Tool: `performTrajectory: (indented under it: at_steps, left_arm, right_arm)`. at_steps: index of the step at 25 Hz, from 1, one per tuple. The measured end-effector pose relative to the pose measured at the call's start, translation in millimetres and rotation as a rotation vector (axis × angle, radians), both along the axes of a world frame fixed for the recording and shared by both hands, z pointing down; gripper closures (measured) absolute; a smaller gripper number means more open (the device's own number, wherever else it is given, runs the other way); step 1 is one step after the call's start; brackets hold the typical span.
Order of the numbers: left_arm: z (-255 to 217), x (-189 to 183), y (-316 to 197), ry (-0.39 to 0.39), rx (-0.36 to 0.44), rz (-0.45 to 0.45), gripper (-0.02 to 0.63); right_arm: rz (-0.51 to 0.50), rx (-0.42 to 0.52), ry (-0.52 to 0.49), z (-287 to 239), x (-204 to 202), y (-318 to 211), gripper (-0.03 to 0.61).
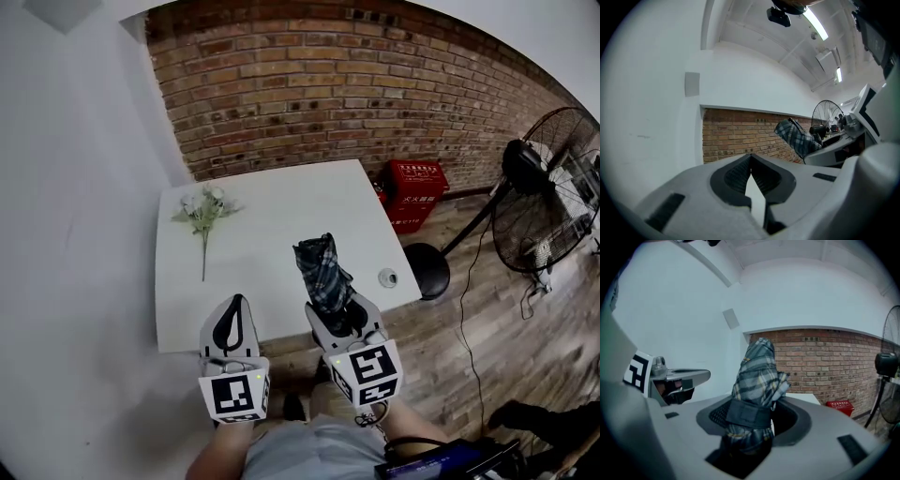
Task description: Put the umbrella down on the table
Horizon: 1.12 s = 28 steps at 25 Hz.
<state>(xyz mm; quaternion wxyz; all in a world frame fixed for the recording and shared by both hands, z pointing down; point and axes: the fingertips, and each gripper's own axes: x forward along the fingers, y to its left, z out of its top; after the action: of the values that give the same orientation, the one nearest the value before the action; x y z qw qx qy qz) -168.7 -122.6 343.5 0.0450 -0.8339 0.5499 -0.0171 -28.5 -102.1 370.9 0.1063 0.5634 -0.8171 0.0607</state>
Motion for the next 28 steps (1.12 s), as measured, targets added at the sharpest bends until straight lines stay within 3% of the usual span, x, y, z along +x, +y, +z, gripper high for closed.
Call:
performTrajectory:
  at_steps: [7,17,28]
  left_arm:
    - [5,21,-50,-0.006,-0.017,-0.019,0.609]
    - [4,64,-129,-0.018,-0.014,-0.112,0.607]
    - [-11,72,-172,-0.028,0.002,-0.211,0.607]
  right_arm:
    - [-0.021,-0.019,-0.008,9,21,-54,0.354]
    - [-0.133,-0.045,0.0,19,59,-147,0.354]
    - [-0.271,-0.048,0.008,11,58,-200,0.354]
